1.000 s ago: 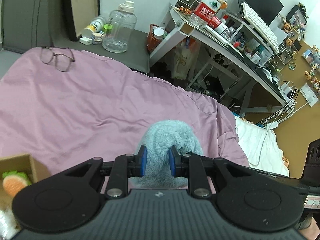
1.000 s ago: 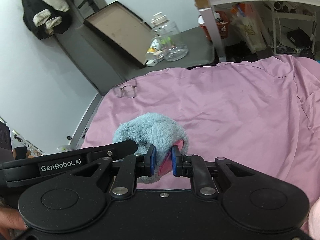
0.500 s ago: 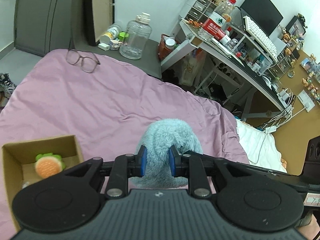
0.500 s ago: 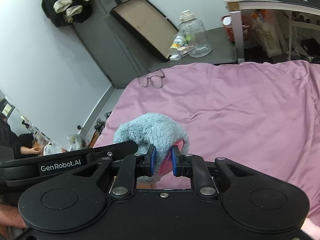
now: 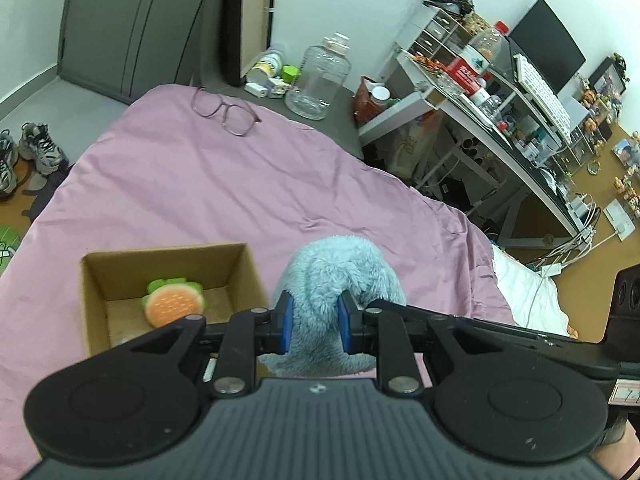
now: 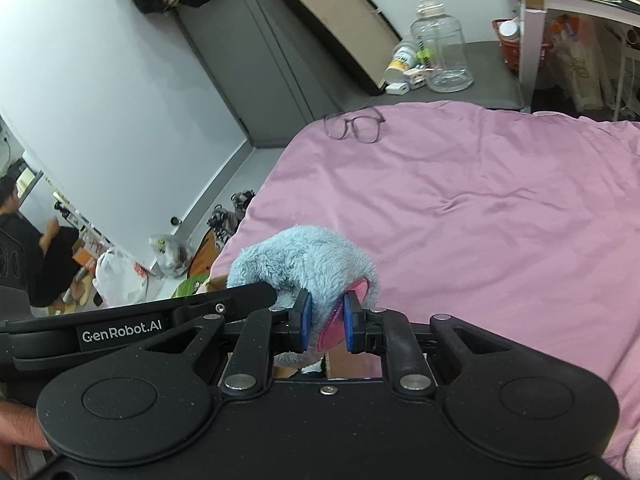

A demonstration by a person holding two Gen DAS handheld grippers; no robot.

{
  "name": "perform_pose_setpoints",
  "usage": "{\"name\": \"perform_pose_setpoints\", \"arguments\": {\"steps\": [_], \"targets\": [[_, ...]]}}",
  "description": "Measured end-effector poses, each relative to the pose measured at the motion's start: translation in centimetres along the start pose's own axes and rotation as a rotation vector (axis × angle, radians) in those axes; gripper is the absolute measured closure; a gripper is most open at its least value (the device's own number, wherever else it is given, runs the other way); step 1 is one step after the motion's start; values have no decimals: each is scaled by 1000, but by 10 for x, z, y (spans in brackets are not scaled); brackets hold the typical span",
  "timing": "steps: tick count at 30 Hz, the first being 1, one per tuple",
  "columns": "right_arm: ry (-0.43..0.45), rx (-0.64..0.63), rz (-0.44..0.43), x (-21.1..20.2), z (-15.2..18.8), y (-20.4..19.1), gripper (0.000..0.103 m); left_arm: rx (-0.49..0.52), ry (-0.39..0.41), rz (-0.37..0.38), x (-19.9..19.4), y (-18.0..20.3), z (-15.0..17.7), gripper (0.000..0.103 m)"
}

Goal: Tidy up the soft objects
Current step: 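Lift the grey plush with the right tool and carry it over the box, then lower the grey plush into the box and open the right tool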

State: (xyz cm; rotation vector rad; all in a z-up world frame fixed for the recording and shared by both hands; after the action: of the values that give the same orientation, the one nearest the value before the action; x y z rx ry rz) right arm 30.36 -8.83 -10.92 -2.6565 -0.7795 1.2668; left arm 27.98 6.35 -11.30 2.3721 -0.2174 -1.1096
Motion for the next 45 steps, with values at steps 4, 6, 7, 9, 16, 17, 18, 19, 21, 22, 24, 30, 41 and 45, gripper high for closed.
{"name": "perform_pose_setpoints", "arguments": {"steps": [4,6,7,9,16,17,18,19,21,22,24,30,41,45], "targets": [[-18,-17,3,9,3,-13,87,-19,1,3,-2,-17,1,81],[-26,-29,4,15,4,-20,86,-28,3,4,-4,-26,1,81],[-30,-34,3,17,5,-23,86,-33,4,5,-4,-30,1,81],[-40,-46,2,22,6,-29,86,-46,5,7,-6,-39,1,81],[-74,-65,-7,40,10,-44,86,-82,-3,1,-7,-68,4,81],[-78,-68,-8,42,11,-46,86,-85,-4,1,-7,-71,4,81],[-82,-68,-10,45,11,-47,86,-88,-6,0,-7,-74,5,81],[-86,-69,-12,47,12,-48,85,-92,-7,0,-6,-77,5,81],[-96,-65,-20,51,13,-48,80,-100,-11,-1,-5,-82,7,81],[-101,-61,-23,52,14,-48,78,-103,-14,-2,-5,-84,8,81],[-103,-57,-17,53,15,-46,75,-103,-25,-12,1,-85,10,80],[-100,-62,5,37,13,-33,72,-103,-71,-56,25,-87,24,79],[-84,-20,13,3,23,-12,62,-19,-62,-143,-2,-60,20,66],[-73,-13,2,-14,25,-11,53,-9,-66,-170,-17,-52,23,58]]}}
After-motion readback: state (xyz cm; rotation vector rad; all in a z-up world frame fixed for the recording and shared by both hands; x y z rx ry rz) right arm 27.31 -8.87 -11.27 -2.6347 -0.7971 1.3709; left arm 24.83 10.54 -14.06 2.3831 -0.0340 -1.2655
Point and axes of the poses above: each gripper's, at about its wrist camera, not at the fingertips, and x roughly the way its jaws point, y to its right, z to its underside, the point moved 5 cm from there along x, roughly the way its jaws point, and after that the axes turned 5 degrees about -x, right-handed, at the moved point
